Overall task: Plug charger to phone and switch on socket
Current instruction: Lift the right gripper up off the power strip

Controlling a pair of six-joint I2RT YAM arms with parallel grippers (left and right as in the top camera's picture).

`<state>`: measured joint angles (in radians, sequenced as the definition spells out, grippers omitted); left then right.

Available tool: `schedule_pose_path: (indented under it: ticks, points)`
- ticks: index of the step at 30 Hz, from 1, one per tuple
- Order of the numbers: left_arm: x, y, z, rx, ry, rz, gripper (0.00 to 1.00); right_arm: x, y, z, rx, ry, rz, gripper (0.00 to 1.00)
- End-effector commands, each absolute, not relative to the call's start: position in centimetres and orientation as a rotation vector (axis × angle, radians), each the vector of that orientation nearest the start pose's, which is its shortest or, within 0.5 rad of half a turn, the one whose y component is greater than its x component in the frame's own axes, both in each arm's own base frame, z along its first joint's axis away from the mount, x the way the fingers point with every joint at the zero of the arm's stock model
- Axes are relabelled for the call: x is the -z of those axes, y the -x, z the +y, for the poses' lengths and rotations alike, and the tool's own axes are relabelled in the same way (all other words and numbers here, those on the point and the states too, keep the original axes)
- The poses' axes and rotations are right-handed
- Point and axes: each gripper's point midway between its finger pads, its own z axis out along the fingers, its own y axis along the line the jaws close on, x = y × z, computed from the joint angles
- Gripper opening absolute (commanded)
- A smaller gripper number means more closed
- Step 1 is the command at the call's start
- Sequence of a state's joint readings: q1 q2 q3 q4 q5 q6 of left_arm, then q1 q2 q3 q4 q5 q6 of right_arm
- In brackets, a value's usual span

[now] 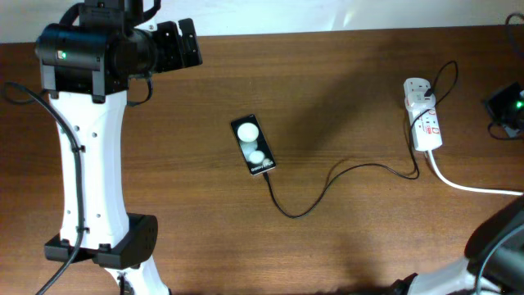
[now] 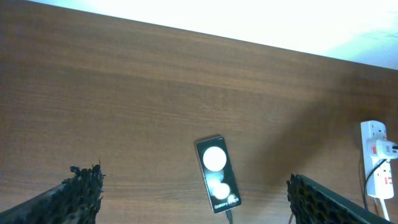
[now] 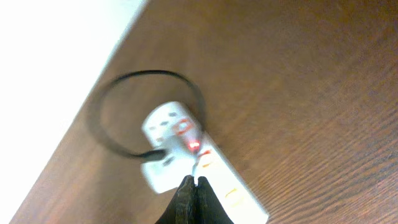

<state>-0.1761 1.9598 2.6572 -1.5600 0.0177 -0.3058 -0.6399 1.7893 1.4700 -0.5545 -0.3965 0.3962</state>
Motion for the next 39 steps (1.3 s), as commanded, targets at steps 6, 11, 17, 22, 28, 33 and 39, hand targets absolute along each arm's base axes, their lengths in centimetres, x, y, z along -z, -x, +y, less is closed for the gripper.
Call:
schedule_pose_path:
  ticks: [6, 11, 17, 22, 28, 33, 39]
  points:
    - [-37.4, -42.4, -7.5, 0.215, 0.149, 2.439, 0.99, -26.0, -40.9, -18.6, -0.353, -0.782, 2.108, 0.04]
    - [-37.4, -42.4, -7.5, 0.215, 0.149, 2.439, 0.99, -29.3, -39.9, -15.5, -0.358, -0.695, 2.085, 0.04]
    - [-37.4, -42.4, -7.5, 0.215, 0.15, 2.439, 0.99, -31.4, -39.2, -9.8, -0.386, -0.501, 2.125, 0.04]
    - [-37.4, -42.4, -7.5, 0.215, 0.15, 2.439, 0.99, -31.2, -38.8, -5.1, -0.386, -0.36, 2.196, 0.04]
    - [-37.4, -42.4, -7.5, 0.215, 0.149, 2.439, 0.99, -30.0, -38.3, -0.7, -0.325, -0.235, 2.287, 0.04]
    - [-37.4, -42.4, -7.5, 0.215, 0.15, 2.439, 0.99, -29.0, -37.5, 2.1, -0.289, -0.128, 2.351, 0.04]
    - [-37.4, -42.4, -7.5, 0.215, 0.15, 2.439, 0.99, -28.2, -36.5, 4.4, -0.275, -0.024, 2.403, 0.04]
